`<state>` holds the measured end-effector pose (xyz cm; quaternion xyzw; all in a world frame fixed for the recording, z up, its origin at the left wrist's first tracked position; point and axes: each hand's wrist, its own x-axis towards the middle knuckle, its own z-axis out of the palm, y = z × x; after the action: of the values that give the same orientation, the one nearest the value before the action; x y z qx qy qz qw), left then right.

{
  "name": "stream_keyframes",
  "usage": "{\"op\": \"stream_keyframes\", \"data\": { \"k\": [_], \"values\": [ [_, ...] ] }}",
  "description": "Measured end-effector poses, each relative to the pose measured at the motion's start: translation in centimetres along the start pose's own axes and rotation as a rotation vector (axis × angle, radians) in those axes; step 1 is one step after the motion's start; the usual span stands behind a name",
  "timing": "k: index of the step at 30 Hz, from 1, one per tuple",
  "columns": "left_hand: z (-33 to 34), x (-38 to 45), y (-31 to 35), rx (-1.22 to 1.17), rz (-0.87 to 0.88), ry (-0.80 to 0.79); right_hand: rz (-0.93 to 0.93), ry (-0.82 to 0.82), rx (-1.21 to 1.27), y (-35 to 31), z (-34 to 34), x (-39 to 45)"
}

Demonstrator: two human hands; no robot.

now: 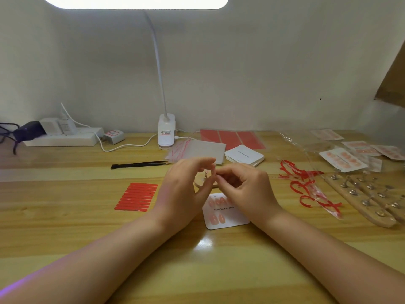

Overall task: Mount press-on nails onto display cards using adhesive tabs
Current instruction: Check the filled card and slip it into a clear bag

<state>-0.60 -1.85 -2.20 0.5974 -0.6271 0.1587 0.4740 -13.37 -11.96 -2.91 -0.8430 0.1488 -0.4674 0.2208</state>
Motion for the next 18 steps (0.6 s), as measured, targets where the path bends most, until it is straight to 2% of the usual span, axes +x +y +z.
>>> {"op": "stream_keyframes", "data": {
  "k": [18],
  "values": [
    [0.07,-0.18,-0.06,-0.079,-0.054,0.025,0.006,-0.025,0.008,0.04,0.01,-0.05]
  ]
}}
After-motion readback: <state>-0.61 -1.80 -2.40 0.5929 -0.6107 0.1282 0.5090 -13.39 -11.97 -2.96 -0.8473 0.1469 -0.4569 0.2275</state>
